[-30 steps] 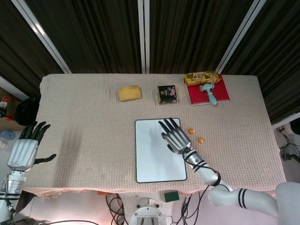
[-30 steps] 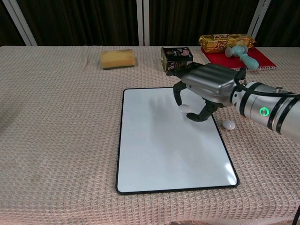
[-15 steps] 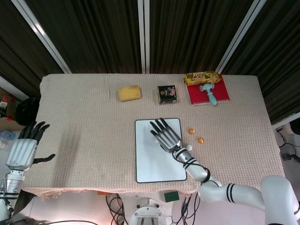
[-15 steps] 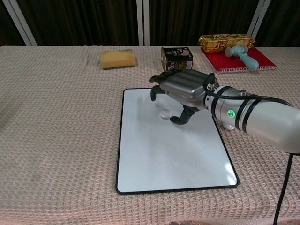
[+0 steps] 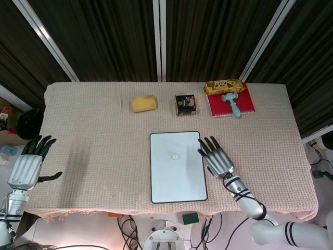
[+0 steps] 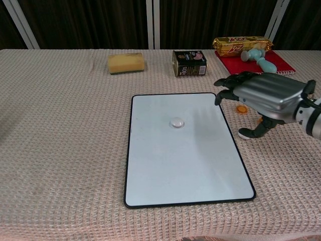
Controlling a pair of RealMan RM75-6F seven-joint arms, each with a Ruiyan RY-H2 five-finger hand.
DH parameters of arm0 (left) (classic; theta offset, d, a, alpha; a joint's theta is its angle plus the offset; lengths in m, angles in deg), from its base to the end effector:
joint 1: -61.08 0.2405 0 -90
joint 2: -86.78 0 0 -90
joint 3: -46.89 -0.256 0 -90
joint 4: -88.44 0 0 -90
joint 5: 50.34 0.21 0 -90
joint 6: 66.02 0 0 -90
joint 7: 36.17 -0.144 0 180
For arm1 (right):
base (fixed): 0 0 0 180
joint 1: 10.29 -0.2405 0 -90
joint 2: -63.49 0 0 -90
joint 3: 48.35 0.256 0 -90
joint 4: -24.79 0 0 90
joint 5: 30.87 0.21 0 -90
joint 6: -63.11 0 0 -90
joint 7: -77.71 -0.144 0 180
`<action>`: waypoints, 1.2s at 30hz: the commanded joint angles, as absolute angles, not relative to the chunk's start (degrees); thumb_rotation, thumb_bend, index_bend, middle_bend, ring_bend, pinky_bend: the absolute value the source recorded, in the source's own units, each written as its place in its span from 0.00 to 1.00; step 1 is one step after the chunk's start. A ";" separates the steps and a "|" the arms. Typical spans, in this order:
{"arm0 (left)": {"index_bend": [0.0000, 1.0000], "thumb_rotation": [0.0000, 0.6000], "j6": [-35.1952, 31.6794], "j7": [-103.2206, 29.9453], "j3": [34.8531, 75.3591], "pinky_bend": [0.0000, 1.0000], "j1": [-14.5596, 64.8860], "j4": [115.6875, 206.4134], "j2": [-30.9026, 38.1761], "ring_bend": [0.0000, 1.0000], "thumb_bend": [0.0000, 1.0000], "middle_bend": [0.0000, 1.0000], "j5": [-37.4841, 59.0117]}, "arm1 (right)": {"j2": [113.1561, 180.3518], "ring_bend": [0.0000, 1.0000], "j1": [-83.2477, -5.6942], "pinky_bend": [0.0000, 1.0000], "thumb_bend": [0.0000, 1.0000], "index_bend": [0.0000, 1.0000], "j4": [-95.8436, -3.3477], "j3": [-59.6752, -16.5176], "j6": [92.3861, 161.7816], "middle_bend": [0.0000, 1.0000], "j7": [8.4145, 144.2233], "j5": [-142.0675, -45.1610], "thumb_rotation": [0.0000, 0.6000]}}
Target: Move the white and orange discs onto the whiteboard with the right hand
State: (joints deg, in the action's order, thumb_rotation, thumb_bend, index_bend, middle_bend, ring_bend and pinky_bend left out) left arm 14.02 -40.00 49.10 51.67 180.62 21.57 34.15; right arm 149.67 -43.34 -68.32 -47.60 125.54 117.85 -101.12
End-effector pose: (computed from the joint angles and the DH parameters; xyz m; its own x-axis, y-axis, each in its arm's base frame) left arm -0.3039 0.2026 0.1413 0.4436 0.0685 0.8936 0.8958 -0.0620 -0.4400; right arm -0.1855 -0.2684 -0.0169 0.7111 -0.1835 0.6787 -0.6731 -0.4566 0.5818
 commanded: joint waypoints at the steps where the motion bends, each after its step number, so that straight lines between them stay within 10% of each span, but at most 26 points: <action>1: 0.13 0.85 14.00 -40.12 49.00 0.11 51.68 180.77 21.58 0.00 0.04 0.09 34.24 | 148.18 0.00 -41.34 0.00 0.29 0.29 -68.79 -49.35 127.24 0.00 116.80 -101.83 1.00; 36: 0.13 0.85 13.61 -39.90 49.12 0.11 51.68 180.36 21.82 0.00 0.04 0.09 33.42 | 155.45 0.00 -40.26 0.00 0.38 0.54 -56.80 -47.60 125.72 0.01 108.86 -106.39 1.00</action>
